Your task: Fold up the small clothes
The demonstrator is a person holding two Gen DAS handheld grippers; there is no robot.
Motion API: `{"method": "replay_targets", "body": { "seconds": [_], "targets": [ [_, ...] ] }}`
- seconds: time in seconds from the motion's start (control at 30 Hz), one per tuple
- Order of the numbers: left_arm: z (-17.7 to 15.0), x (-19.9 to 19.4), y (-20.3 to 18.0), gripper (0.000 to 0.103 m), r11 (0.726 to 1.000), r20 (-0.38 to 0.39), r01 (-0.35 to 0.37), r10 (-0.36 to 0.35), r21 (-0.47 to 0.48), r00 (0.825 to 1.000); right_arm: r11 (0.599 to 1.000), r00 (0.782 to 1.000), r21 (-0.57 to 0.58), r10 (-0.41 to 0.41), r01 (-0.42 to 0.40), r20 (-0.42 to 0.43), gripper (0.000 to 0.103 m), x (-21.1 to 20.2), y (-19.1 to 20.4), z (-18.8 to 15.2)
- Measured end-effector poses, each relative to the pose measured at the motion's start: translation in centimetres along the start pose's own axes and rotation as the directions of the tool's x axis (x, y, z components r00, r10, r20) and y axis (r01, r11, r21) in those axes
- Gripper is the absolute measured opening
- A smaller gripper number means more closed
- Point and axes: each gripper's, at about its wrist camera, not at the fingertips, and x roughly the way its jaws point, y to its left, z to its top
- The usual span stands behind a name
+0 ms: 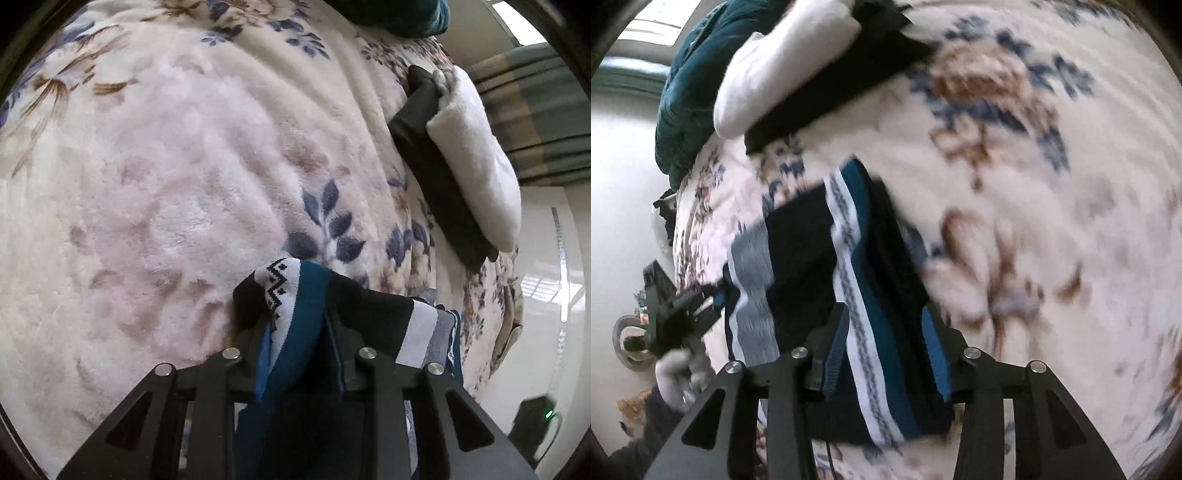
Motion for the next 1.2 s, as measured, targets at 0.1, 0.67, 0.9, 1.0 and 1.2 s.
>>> {"method": "replay_targets", "body": {
  "seconds": [0.1,0.67,0.9,1.0,1.2],
  "targets": [
    [-0.5,-0.8,0.0,0.025,1.0,0.007,-0.002,0.002,-0.001,1.0,1.0,0.997,0.008,-0.027,0.028,-0.067,0.043,1.5,-0.8,-2.2],
    [0.2,-2.9,-1.4,0.063,0.996,-0.008,0.037,-0.037,0.076,0.999,0.993,0.997,-0.116,0.029,-0.02,0.072,0.046,-2.9,0.6,1.9],
    [0.5,-1.0,-1.8,0.061,0.994,0.008,0.012,-0.013,0.105,1.0,0.988,0.999,-0.153,-0.031,0.027,-0.024,0.063,5.6,3.8,11.8],
    [0.3,-1.1,-1.9,0.021,0.993,0.033,0.006,-0.01,0.119,0.999,0.966,0.996,-0.246,-0.082,0.075,-0.019,0.011,7.3,5.5,12.4],
    [0.6,-1.9,-0.2,0.012,0.997,0.05,0.061,-0.063,0.05,0.997,0.961,0.984,-0.26,-0.049,0.093,0.173,0.008,2.2,7.3,12.9]
  ]
}}
